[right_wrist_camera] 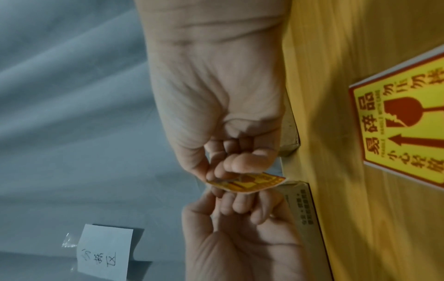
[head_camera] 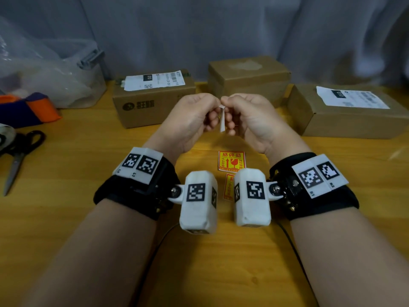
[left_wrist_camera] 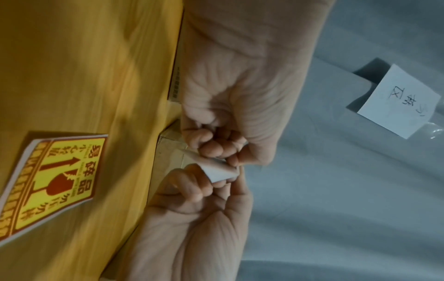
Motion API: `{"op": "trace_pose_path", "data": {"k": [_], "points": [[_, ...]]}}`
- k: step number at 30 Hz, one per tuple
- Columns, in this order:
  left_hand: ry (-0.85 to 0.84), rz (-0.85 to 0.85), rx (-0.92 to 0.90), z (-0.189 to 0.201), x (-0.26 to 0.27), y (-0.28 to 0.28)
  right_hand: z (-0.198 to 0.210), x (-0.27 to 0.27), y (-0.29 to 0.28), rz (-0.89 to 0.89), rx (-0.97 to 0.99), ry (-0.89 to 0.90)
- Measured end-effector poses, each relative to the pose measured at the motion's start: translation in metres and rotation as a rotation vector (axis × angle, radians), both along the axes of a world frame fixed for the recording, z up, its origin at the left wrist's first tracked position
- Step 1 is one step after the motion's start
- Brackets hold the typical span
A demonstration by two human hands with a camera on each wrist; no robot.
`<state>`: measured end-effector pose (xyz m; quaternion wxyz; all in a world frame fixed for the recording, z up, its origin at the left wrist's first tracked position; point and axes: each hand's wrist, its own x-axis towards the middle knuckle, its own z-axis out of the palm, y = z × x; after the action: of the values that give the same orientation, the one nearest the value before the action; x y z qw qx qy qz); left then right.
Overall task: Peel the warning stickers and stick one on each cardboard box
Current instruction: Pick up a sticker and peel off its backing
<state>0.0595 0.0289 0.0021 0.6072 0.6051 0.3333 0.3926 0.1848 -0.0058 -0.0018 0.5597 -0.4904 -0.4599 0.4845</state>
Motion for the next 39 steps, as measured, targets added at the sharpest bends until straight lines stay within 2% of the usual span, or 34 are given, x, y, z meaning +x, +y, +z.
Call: {"op": "trace_pose_path", "data": {"k": [12, 17, 19, 21, 29, 33, 39], "points": [[-0.080, 0.039, -0.079, 0.001, -0.005, 0.003, 0.001, 0.002, 0.002, -0.047, 0.007, 0.094], [0.079, -0.026, -0.105, 0.006, -0.008, 0.001, 0.004, 0.004, 0.000, -0.058, 0.061, -0.046], [0.185, -0.050, -0.058, 0.005, -0.008, -0.001, 0.004, 0.003, -0.001, -0.061, 0.078, -0.117], [0.216, -0.066, 0.002, 0.003, -0.007, -0.003, 0.004, 0.001, -0.002, -0.066, 0.087, -0.164], [0.021, -0.082, -0.092, 0.001, -0.010, -0.002, 0.002, 0.000, -0.002, 0.005, 0.048, -0.076], [0.016, -0.060, -0.069, 0.001, -0.011, -0.002, 0.001, -0.001, -0.002, 0.036, 0.025, -0.003], [0.036, -0.022, -0.052, 0.002, -0.013, 0.001, 0.001, -0.003, -0.002, 0.039, -0.052, -0.069]]}}
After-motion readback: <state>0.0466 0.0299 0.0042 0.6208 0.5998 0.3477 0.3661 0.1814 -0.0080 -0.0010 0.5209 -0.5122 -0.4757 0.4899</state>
